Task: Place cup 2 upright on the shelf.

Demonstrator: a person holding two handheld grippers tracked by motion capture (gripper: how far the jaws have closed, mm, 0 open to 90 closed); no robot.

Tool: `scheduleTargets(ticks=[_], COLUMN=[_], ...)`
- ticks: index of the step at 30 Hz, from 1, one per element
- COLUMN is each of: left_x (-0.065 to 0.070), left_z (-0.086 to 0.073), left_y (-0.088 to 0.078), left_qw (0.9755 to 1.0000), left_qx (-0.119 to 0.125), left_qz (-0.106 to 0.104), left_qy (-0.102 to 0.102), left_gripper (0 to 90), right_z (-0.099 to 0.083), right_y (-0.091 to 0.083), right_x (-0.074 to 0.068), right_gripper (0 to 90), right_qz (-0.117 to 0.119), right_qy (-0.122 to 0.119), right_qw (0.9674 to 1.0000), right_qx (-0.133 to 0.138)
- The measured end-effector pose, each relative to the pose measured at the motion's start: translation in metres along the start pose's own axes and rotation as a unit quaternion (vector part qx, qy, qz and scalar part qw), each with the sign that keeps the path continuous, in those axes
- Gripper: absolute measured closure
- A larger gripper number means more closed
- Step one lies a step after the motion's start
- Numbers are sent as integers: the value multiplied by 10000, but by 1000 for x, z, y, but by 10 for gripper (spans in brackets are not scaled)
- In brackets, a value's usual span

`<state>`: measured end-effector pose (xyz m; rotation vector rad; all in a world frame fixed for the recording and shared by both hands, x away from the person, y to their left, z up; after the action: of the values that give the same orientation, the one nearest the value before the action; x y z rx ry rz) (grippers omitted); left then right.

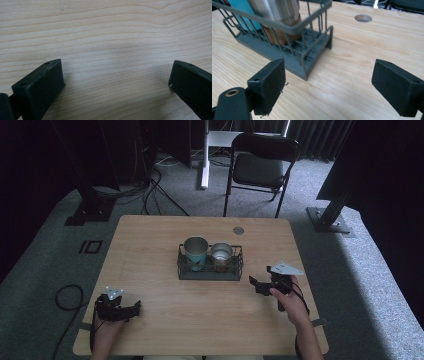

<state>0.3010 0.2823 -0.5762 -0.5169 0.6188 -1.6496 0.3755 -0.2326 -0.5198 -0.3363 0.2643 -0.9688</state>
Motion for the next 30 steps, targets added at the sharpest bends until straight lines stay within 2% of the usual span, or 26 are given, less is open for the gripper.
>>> scheduleTargets(ticks=[17, 30], left_x=[0, 0], left_z=[0, 0], left_y=[0, 0], left_qw=[10000, 10000], left_qx=[-2, -1], left_qz=[2, 2], left_qy=[3, 1], left_gripper=[4, 4], right_z=[-35, -55], right_y=[-19, -34], right_x=[13, 14], right_gripper=[128, 128], right_qz=[-123, -152], right_qy=[125, -28], right_qw=[9992, 9980], right_qx=[-370, -608])
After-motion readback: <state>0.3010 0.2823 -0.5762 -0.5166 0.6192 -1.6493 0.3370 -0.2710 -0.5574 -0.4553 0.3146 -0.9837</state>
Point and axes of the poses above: each handheld gripper's, and its own axes: y roughly forward along the jaws, z roughly out of its top, x roughly to its right, the point moved 3 cm from there along y, roughly forward along the jaws, and after that the axes turned 6 degrees about x, right-handed, at the moved point
